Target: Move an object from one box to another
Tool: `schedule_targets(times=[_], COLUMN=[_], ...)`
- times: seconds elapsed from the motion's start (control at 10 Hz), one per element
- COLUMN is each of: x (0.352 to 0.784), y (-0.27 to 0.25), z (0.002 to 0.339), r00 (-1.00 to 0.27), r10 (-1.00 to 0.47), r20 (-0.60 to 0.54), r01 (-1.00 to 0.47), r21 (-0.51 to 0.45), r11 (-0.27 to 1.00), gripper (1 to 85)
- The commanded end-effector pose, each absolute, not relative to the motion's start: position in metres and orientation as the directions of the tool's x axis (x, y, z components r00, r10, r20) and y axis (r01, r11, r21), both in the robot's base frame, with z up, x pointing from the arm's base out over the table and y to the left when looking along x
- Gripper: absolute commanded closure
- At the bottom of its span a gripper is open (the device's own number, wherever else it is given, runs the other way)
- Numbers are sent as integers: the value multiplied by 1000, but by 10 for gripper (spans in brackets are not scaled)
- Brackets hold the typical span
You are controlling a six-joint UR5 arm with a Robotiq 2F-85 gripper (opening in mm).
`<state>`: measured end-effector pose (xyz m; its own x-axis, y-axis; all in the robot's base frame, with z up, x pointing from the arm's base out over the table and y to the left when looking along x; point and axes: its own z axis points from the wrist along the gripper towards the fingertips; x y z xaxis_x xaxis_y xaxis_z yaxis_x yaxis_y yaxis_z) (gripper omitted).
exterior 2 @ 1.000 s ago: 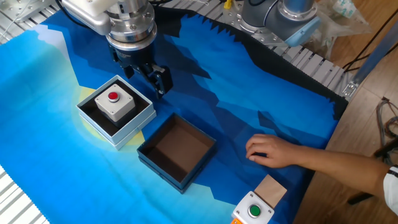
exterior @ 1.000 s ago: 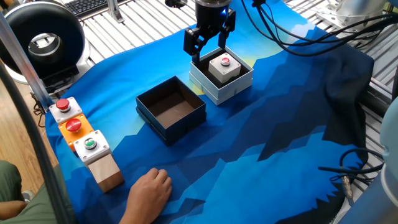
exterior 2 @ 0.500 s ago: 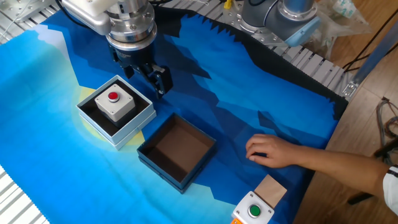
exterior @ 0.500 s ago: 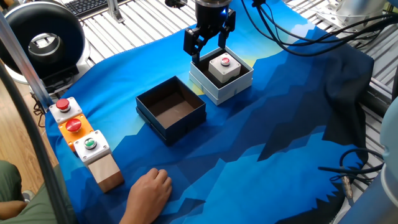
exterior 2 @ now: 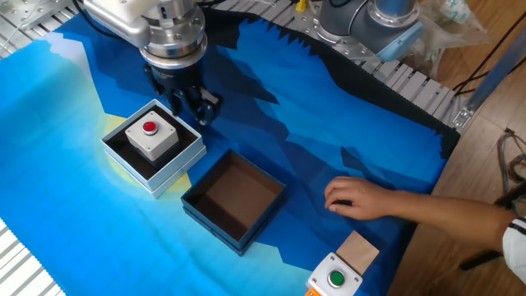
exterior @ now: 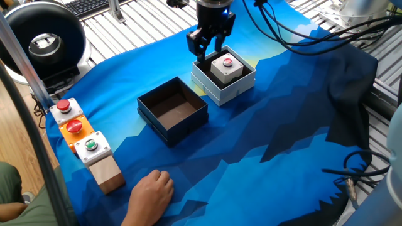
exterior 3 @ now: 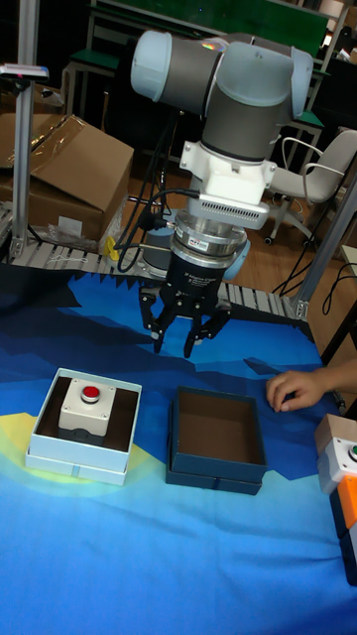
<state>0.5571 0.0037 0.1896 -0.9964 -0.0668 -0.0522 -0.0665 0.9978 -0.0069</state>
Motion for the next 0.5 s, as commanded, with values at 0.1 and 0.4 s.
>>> schedule_targets(times=[0.1, 0.4], x=[562, 560], y=[6, 4], z=[191, 190], r00=[-994, -994], r10=[-84, -76], r20=[-75, -74], r01=[-84, -76], r21=[-4, 0], r11=[996, 997], gripper=[847, 847])
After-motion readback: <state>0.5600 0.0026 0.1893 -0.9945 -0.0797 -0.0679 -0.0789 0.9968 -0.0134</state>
